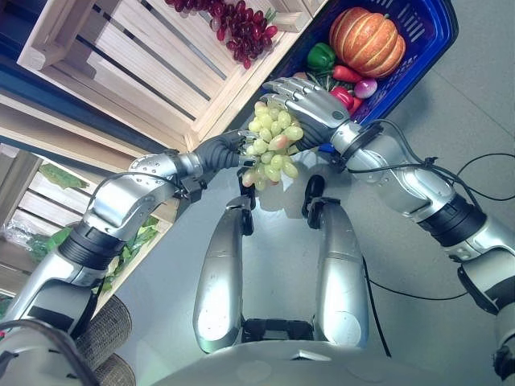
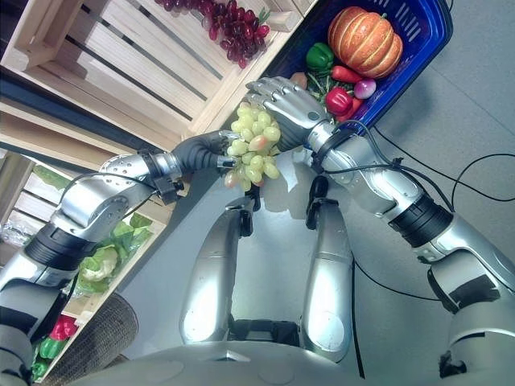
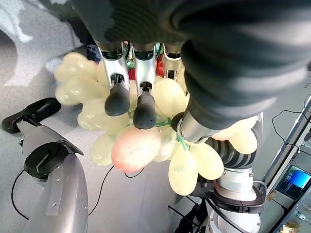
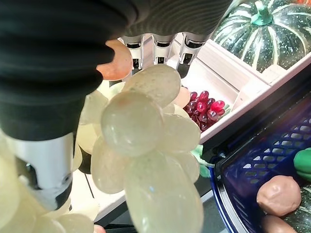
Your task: Pick up fruits and vegetables into the basket
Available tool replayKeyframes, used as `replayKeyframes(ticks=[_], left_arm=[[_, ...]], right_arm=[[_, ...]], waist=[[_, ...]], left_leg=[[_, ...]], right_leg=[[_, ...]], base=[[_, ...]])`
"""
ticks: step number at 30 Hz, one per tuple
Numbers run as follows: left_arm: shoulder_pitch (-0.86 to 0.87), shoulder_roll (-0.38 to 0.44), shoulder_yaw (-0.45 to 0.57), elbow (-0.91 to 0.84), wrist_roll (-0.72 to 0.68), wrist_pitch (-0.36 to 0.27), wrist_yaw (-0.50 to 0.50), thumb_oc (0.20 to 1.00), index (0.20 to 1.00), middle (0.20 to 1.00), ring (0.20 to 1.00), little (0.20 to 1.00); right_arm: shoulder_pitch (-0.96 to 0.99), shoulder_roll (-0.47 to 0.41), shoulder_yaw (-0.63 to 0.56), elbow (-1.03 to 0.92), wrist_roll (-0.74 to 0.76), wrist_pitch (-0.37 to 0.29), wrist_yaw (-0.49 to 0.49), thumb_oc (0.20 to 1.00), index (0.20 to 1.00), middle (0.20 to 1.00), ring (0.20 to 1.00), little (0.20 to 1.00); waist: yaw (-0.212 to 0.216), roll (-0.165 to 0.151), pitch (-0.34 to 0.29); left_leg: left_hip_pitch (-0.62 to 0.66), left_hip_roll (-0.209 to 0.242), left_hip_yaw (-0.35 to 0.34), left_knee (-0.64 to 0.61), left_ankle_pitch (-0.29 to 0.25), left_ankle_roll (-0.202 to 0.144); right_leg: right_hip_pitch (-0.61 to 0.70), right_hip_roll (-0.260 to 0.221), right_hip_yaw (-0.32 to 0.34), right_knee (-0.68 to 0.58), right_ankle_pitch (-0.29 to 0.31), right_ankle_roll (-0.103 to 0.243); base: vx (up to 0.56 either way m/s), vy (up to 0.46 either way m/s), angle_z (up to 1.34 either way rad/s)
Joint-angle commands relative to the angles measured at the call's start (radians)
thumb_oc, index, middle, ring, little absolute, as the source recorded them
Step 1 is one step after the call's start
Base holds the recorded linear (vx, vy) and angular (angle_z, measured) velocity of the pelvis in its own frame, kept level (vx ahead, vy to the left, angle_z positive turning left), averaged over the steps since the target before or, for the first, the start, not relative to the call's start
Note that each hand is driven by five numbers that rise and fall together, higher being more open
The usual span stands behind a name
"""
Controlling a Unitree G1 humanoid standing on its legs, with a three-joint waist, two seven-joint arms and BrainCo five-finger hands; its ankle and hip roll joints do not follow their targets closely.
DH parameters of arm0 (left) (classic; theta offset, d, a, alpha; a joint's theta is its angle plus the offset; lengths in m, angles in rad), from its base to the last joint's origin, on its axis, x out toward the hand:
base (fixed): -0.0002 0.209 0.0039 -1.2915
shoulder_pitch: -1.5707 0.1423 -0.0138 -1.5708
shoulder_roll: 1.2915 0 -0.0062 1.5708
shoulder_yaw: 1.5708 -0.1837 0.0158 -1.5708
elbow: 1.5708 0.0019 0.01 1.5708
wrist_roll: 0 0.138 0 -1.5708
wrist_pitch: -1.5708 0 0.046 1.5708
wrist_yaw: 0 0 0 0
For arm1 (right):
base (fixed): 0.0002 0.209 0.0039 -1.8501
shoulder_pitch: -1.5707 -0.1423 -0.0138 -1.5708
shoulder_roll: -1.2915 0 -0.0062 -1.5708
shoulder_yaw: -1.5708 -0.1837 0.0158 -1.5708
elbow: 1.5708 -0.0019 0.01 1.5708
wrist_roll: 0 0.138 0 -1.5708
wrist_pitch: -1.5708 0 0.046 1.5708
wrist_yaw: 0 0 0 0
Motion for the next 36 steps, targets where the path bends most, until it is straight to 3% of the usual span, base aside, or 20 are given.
replayKeyframes(ticks=[1, 3, 4, 8, 14, 21, 30, 31, 32, 33, 34, 35, 36], left_arm=[[0.023, -0.079, 0.023, -0.136, -0.029, -0.08, -0.032, 0.2, 0.2, 0.2, 0.2, 0.2], [0.021, -0.088, 0.022, -0.133, -0.021, -0.082, -0.039, 0.2, 0.2, 0.2, 0.2, 0.2], [0.017, -0.097, 0.015, -0.13, -0.012, -0.085, -0.04, 0.2, 0.2, 0.2, 0.2, 0.2], [0.01, -0.098, 0.012, -0.123, 0.001, -0.085, -0.047, 0.2, 0.2, 0.2, 0.2, 0.2], [-0.001, -0.075, -0.004, -0.105, -0.013, -0.104, -0.038, 0.2, 0.2, 0.2, 0.2, 0.2], [0.01, -0.071, 0.006, -0.111, 0.001, -0.121, -0.018, 0.2, 0.2, 0.2, 0.2, 0.2], [0.035, -0.064, 0.066, -0.087, 0.079, -0.155, 0.107, 0.2, 0.2, 0.2, 0.2, 0.2], [0.055, -0.063, 0.081, -0.084, 0.116, -0.179, 0.138, 0.2, 0.2, 0.2, 0.2, 0.2], [0.05, -0.06, 0.088, -0.084, 0.124, -0.186, 0.144, 0.2, 0.2, 0.2, 0.2, 0.2], [0.063, -0.06, 0.093, -0.083, 0.126, -0.192, 0.157, 0.2, 0.2, 0.2, 0.2, 0.2], [0.066, -0.061, 0.116, -0.082, 0.123, -0.186, 0.175, 0.2, 0.2, 0.2, 0.2, 0.2], [0.089, -0.062, 0.131, -0.075, 0.132, -0.208, 0.225, 0.504, 0.504, 0.504, 0.504, 0.504], [0.089, -0.06, 0.145, -0.073, 0.127, -0.208, 0.24, 1.0, 1.0, 1.0, 1.0, 1.0]], right_arm=[[-0.029, 0.037, -0.006, -0.078, 0.067, -0.061, 0.016, 1.0, 1.0, 1.0, 1.0, 1.0], [-0.029, 0.044, -0.005, -0.081, 0.076, -0.063, 0.026, 1.0, 1.0, 1.0, 1.0, 1.0], [-0.033, 0.056, 0.003, -0.08, 0.1, -0.062, 0.056, 0.2, 0.2, 0.2, 0.2, 0.2], [-0.033, 0.06, 0.016, -0.091, 0.143, -0.039, 0.133, 0.2, 0.2, 0.2, 0.2, 0.2], [-0.063, 0.043, 0.049, -0.033, 0.234, -0.091, 0.18, 0.2, 0.2, 0.2, 0.2, 0.2], [-0.057, 0.04, 0.038, -0.051, 0.335, -0.081, 0.258, 0.2, 0.2, 0.2, 0.2, 0.2], [-0.002, 0.039, -0.009, -0.048, 0.473, -0.072, 0.311, 0.2, 0.2, 0.2, 0.2, 0.2], [0.031, 0.043, -0.029, -0.047, 0.514, -0.069, 0.313, 0.2, 0.2, 0.2, 0.2, 0.2], [0.028, 0.042, -0.037, -0.048, 0.524, -0.07, 0.311, 0.2, 0.2, 0.2, 0.2, 0.2], [0.049, 0.047, -0.047, -0.047, 0.537, -0.068, 0.315, 0.2, 0.2, 0.2, 0.2, 0.2], [0.066, 0.052, -0.075, -0.045, 0.567, -0.068, 0.31, 0.2, 0.2, 0.2, 0.2, 0.2], [0.099, 0.058, -0.095, -0.04, 0.578, -0.074, 0.302, 0.2, 0.2, 0.2, 0.2, 0.2], [0.104, 0.057, -0.11, -0.039, 0.588, -0.08, 0.3, 0.2, 0.2, 0.2, 0.2, 0.2]], waist=[[-0.019, 0.027, -0.044], [-0.018, 0.025, -0.044], [-0.017, 0.025, -0.044], [-0.017, 0.02, -0.044], [-0.008, 0.016, -0.044], [-0.003, 0.012, -0.044], [0.002, 0.005, -0.044], [0.002, 0.006, -0.044], [0.002, 0.005, -0.044], [0.002, 0.005, -0.044], [0.0, 0.005, -0.044], [0.0, 0.005, -0.044], [-0.001, 0.004, -0.044]], left_leg=[[0.03, -0.089, 0.082, 0.069, -0.16, 0.116], [0.029, -0.09, 0.081, 0.067, -0.159, 0.118], [0.027, -0.09, 0.08, 0.066, -0.158, 0.119], [0.022, -0.092, 0.075, 0.071, -0.159, 0.118], [0.018, -0.087, 0.075, 0.078, -0.159, 0.118], [0.018, -0.086, 0.074, 0.075, -0.155, 0.118], [0.019, -0.084, 0.073, 0.078, -0.152, 0.117], [0.042, -0.085, 0.066, 0.09, -0.183, 0.11], [0.021, -0.084, 0.073, 0.08, -0.153, 0.116], [0.043, -0.085, 0.066, 0.09, -0.183, 0.11], [0.023, -0.084, 0.072, 0.082, -0.153, 0.114], [0.046, -0.085, 0.065, 0.093, -0.183, 0.108], [0.025, -0.083, 0.072, 0.084, -0.154, 0.113]], right_leg=[[0.03, 0.081, 0.016, -0.1, 0.068, 0.061], [0.028, 0.081, 0.015, -0.101, 0.069, 0.061], [0.026, 0.082, 0.014, -0.1, 0.069, 0.06], [0.023, 0.084, 0.013, -0.098, 0.07, 0.059], [0.026, 0.076, 0.003, -0.095, 0.072, 0.061], [0.027, 0.073, -0.005, -0.097, 0.074, 0.059], [0.032, 0.072, -0.011, -0.095, 0.074, 0.057], [0.052, 0.074, -0.004, -0.079, 0.043, 0.066], [0.034, 0.072, -0.011, -0.093, 0.071, 0.057], [0.054, 0.075, -0.003, -0.078, 0.042, 0.066], [0.035, 0.073, -0.01, -0.09, 0.07, 0.055], [0.056, 0.075, -0.002, -0.076, 0.04, 0.064], [0.039, 0.073, -0.008, -0.09, 0.068, 0.054]], base=[[0.0, 0.0, 0.0], [0.0, 0.0, 0.0], [0.0, 0.0, 0.0], [-0.01, -0.023, 0.0], [0.0, -0.009, 0.01], [0.0, 0.0, 0.0], [0.01, -0.001, 0.0], [0.0, 0.0, 0.0], [0.08, -0.003, 0.02], [-0.07, -0.005, 0.01], [0.08, 0.001, 0.02], [-0.06, -0.003, 0.02], [0.0, 0.0, 0.0]])
